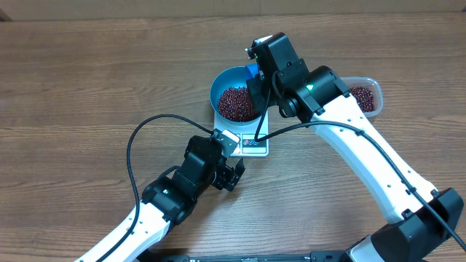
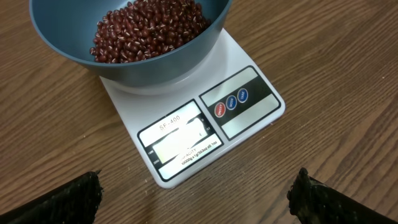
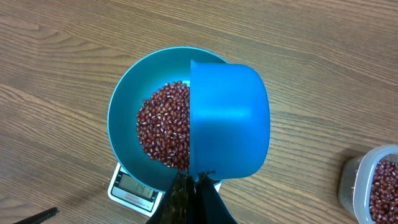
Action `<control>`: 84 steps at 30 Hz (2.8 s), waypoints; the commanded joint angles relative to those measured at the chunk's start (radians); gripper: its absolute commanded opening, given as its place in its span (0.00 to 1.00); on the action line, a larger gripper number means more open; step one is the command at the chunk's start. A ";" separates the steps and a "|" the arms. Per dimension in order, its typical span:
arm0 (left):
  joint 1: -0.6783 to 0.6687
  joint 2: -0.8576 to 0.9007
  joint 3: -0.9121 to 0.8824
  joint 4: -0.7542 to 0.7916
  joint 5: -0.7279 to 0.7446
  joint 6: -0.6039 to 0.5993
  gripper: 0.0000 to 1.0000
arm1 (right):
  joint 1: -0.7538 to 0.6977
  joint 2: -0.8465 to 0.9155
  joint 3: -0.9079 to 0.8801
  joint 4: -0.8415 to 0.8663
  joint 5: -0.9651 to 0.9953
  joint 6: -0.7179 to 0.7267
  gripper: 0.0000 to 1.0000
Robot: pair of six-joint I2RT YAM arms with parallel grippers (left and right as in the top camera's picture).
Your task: Scoop item into bowl and weigh 150g on scale
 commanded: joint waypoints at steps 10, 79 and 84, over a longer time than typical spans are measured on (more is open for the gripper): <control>0.000 0.002 -0.006 0.000 -0.013 -0.009 1.00 | 0.001 -0.027 0.034 0.005 0.014 0.003 0.04; 0.000 0.002 -0.006 0.000 -0.013 -0.009 0.99 | -0.028 -0.026 0.033 -0.003 -0.102 0.108 0.04; 0.000 0.002 -0.006 0.000 -0.013 -0.009 0.99 | -0.028 -0.026 0.033 -0.009 -0.099 0.107 0.04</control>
